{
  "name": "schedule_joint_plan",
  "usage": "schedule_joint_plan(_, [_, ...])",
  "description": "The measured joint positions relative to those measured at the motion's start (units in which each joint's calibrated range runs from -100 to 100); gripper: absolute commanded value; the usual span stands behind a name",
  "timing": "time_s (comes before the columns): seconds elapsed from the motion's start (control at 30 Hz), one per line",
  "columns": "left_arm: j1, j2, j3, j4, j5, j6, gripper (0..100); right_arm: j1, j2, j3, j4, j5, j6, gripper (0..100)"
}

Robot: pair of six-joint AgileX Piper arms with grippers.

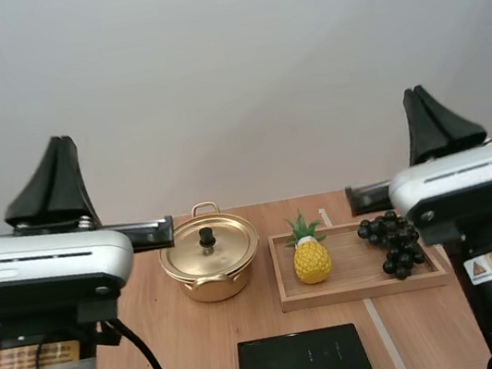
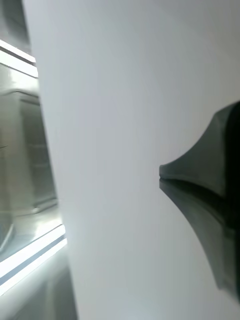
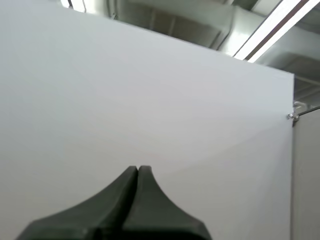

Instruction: Open the pot, put the grape inside, and close it

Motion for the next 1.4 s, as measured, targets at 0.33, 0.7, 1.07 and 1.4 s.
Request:
schedule_joint_plan(0.33, [-0.23,10.36,-28.64,0.11,19.40,0.09,0,0.00,12.68,-31.78,7.57,24.20,-3.88,0])
schedule_joint_plan(0.7, [-0.23,35.00,-68.10,0.09,65.99,-1.12,0,-0.97,42.37,-75.31,-2.03,85.23,8.71,0])
schedule_joint_plan(1.07, [-0.23,50.96,-73.78,0.14,84.67,-1.48,0,-1.37,62.08,-86.21,-16.44,123.44,17.91,0])
schedule_joint_plan(1.4, [-0.23,64.21,-73.78,0.23,95.78,-1.55,0,-1.37,70.77,-86.36,-17.66,132.39,18.17,0])
